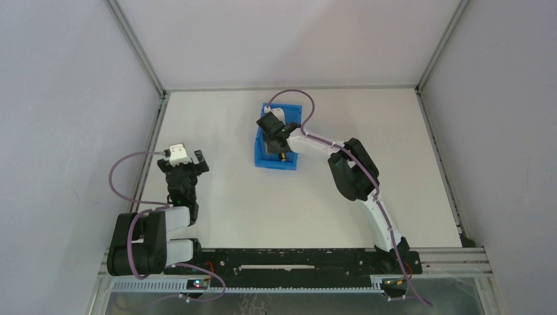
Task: Put the screwdriver in the bin
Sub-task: Place the screwdriver in the bin, then reset both arms
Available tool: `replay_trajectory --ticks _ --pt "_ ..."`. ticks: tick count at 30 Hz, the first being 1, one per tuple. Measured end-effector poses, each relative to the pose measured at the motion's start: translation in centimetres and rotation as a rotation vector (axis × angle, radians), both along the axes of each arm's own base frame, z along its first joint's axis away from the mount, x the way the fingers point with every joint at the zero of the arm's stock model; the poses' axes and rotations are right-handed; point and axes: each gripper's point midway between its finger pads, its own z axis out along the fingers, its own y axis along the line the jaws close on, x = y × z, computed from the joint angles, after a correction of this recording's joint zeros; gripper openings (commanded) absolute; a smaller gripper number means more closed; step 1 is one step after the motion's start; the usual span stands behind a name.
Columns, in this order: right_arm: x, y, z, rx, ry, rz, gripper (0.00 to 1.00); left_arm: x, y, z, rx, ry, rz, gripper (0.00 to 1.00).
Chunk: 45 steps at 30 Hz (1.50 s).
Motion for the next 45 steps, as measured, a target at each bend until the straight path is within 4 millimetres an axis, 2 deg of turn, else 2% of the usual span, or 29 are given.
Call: replay_trajectory --ticks 5,7,17,20,27,33,35,36,37,38,45 --pt "0.1 0.0 1.8 0.013 -0.028 -0.004 0.60 0.0 0.0 0.0 0.000 0.000 0.000 1.00" --pt "0.2 0.1 3.4 0.025 -0.053 -0.007 0.60 0.0 0.0 0.0 0.000 0.000 0.000 1.00" --pt "-0.1 0.1 8.3 0.044 -0.122 -0.005 0.60 0.0 0.0 0.0 0.000 0.000 0.000 1.00" --pt "0.0 0.3 10.8 0.056 -0.154 -0.003 0.60 0.0 0.0 0.0 0.000 0.000 0.000 1.00" --pt "-0.4 0.4 19.1 0.116 -0.272 0.007 0.59 0.0 0.0 0.0 0.000 0.000 0.000 1.00" --pt "-1.1 -0.3 24.8 0.162 -0.362 0.009 0.58 0.0 0.0 0.0 0.000 0.000 0.000 1.00" --pt "-1.4 -0.7 26.2 0.169 -0.383 0.007 0.63 0.0 0.0 0.0 0.000 0.000 0.000 1.00" --pt "-1.6 -0.8 26.6 0.172 -0.390 0.007 0.74 0.0 0.0 0.0 0.000 0.000 0.000 1.00" --pt "-1.7 -1.0 27.0 0.172 -0.397 0.007 0.93 0.0 0.0 0.0 0.000 0.000 0.000 1.00" --pt "-1.9 -1.1 27.4 0.166 -0.405 0.011 0.99 0.0 0.0 0.0 0.000 0.000 0.000 1.00" --pt "-3.1 -1.7 28.8 0.141 -0.427 0.025 1.00 0.0 0.0 0.0 0.000 0.000 0.000 1.00"
